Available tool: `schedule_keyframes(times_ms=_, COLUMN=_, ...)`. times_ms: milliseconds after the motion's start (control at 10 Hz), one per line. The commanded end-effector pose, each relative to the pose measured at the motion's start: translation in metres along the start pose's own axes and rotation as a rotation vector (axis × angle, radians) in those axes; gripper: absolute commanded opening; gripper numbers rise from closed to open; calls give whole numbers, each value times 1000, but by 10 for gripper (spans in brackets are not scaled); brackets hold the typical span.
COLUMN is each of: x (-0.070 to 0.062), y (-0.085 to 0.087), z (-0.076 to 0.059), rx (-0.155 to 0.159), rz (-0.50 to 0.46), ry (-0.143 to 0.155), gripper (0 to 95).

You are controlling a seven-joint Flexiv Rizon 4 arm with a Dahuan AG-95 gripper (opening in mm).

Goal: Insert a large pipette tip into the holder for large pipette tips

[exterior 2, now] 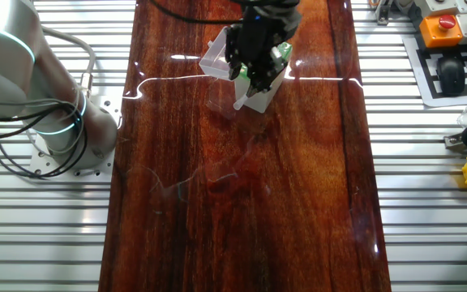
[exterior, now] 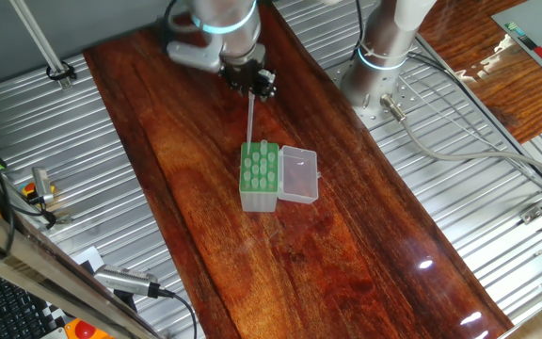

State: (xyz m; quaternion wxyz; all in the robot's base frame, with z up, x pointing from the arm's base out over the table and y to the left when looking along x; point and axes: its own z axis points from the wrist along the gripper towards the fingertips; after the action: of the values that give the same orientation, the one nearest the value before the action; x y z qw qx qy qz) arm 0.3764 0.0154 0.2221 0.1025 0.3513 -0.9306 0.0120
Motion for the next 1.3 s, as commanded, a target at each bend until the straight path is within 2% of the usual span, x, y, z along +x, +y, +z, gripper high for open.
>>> schedule_keyframes(times_ms=100, x=-2, y=0, z=0, rx=-7, rz=22, ry=-59, gripper=380)
schedule_keyframes(times_ms=600, x=-1, y=-1, z=1, rx=-9, rz=-5, ry=-56, gripper=380)
schedule_keyframes(times_ms=1300, x=10, y=-12, z=12, rx=-16, rz=-16, ry=-64, gripper=380)
